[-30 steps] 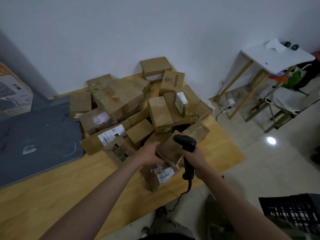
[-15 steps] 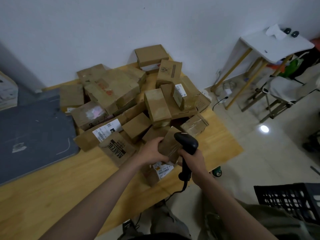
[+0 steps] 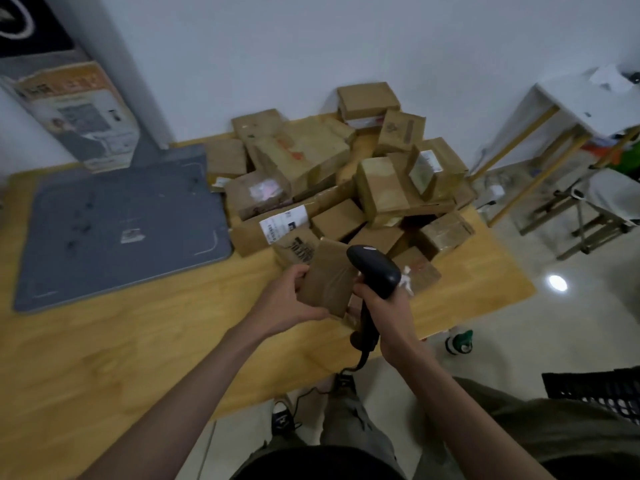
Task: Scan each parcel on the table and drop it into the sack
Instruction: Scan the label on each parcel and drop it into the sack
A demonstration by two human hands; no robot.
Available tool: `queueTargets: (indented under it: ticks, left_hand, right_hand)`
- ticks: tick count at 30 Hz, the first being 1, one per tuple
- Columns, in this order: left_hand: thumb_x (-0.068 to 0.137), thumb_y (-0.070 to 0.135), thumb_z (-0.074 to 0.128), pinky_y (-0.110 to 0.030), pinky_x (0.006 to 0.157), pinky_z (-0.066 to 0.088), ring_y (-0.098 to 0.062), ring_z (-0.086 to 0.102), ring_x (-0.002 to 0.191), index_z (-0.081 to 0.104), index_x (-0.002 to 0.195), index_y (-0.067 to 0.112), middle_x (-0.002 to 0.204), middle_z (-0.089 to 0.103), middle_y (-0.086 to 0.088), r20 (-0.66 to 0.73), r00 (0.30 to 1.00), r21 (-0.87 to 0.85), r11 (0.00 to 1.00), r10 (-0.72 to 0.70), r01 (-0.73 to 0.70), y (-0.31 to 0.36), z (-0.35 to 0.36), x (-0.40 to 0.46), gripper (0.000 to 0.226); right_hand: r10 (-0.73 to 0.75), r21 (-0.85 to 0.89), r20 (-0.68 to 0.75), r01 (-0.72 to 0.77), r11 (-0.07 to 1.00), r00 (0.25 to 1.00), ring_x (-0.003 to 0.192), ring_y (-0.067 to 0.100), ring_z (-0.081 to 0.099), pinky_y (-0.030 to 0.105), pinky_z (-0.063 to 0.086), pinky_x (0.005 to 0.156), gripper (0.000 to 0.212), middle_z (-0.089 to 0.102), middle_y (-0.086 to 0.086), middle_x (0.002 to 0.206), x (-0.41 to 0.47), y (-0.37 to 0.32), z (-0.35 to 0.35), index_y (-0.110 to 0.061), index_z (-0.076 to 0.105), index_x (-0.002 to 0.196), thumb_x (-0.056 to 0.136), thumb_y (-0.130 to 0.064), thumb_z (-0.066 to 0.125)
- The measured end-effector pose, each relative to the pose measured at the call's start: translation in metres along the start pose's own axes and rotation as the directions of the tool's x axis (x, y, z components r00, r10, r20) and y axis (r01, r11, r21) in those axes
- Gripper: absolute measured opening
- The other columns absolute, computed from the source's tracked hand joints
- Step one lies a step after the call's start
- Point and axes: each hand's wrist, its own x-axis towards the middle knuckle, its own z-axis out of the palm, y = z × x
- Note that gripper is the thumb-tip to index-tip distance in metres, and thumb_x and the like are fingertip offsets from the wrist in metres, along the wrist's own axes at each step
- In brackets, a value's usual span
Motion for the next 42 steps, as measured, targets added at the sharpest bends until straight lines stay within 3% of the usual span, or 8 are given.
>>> queueTargets:
  ticks: [4,12,21,26,30,35,38,42]
  left_hand:
    - [0.060,0.037,0.092,-0.034,0.091,0.052,-0.010,0.056,0.111,0.048,0.135,0.028,0.128,0.052,0.013,-0.085,0.994,-0.016,0.997,-0.072,0.071,-0.034,-0.032,-0.036,0.087]
    - [0.061,0.038,0.091,-0.038,0.092,0.052,-0.018,0.055,0.113,0.033,0.147,0.026,0.134,0.051,0.002,-0.140,0.967,0.030,0.975,-0.213,0.219,-0.097,-0.040,-0.064,0.105]
    - [0.062,0.064,0.080,-0.035,0.083,0.046,-0.028,0.054,0.115,0.027,0.145,0.033,0.130,0.049,-0.005,-0.277,0.901,0.033,0.934,-0.333,0.355,-0.109,-0.028,-0.056,0.103]
    - [0.066,0.058,0.080,-0.035,0.084,0.045,-0.025,0.053,0.113,0.031,0.141,0.037,0.126,0.051,-0.002,-0.325,0.906,-0.013,0.959,-0.273,0.284,-0.101,-0.050,-0.060,0.092]
    - [0.076,0.050,0.079,-0.030,0.083,0.049,-0.017,0.059,0.108,0.034,0.135,0.042,0.122,0.055,0.005,-0.279,0.936,-0.197,0.967,-0.216,0.164,-0.087,-0.073,-0.071,0.074]
    - [0.088,0.043,0.069,-0.021,0.075,0.045,-0.006,0.065,0.098,0.044,0.115,0.036,0.121,0.057,0.011,-0.263,0.948,-0.360,0.930,-0.180,0.076,-0.067,-0.093,-0.083,0.038]
    - [0.087,0.055,0.066,-0.026,0.084,0.045,-0.006,0.057,0.113,0.051,0.113,0.037,0.122,0.058,0.016,-0.324,0.932,-0.317,0.947,-0.165,0.057,-0.058,-0.106,-0.084,0.035]
    - [0.081,0.070,0.062,-0.021,0.071,0.044,-0.005,0.061,0.095,0.061,0.106,0.038,0.103,0.064,0.012,-0.411,0.904,-0.230,0.973,-0.117,0.021,-0.031,-0.122,-0.090,0.041]
  right_hand:
    - [0.048,-0.076,0.131,-0.038,0.996,0.990,0.098,0.031,0.071,0.055,0.061,0.080,0.011,0.073,0.013,0.097,-0.011,0.011,0.043,-0.027,0.076,0.089,0.077,-0.027,0.077]
    - [0.198,-0.144,0.276,-0.163,0.976,0.941,0.103,0.024,0.068,0.030,0.061,0.064,0.024,0.072,0.010,0.107,-0.020,0.044,0.099,-0.006,0.068,0.114,0.090,-0.006,0.069]
    - [0.160,-0.240,0.348,-0.078,0.968,0.924,0.101,0.033,0.070,0.058,0.058,0.089,0.013,0.074,0.012,0.101,-0.027,0.045,0.124,-0.029,0.075,0.090,0.084,-0.018,0.074]
    - [0.114,-0.144,0.379,-0.063,0.988,0.918,0.102,0.023,0.071,0.035,0.061,0.083,0.014,0.074,0.008,0.102,-0.023,0.023,0.119,-0.013,0.071,0.104,0.091,-0.007,0.069]
    - [0.118,-0.065,0.385,-0.100,0.993,0.916,0.115,0.034,0.064,0.052,0.052,0.100,0.018,0.070,0.011,0.115,-0.022,0.009,0.114,-0.008,0.066,0.109,0.091,-0.012,0.069]
    - [0.061,0.004,0.469,-0.071,0.997,0.881,0.113,0.028,0.067,0.042,0.057,0.089,0.018,0.070,0.008,0.120,-0.032,-0.018,0.118,-0.003,0.061,0.111,0.095,-0.010,0.065]
    - [-0.004,0.083,0.475,-0.040,0.996,0.880,0.108,0.023,0.071,0.037,0.061,0.081,0.011,0.072,0.007,0.119,-0.042,-0.034,0.125,-0.007,0.064,0.105,0.095,-0.005,0.064]
    - [-0.086,0.069,0.484,0.060,0.996,0.871,0.116,0.020,0.068,0.041,0.058,0.094,0.027,0.072,0.001,0.121,-0.054,-0.046,0.132,-0.011,0.066,0.119,0.093,-0.005,0.067]
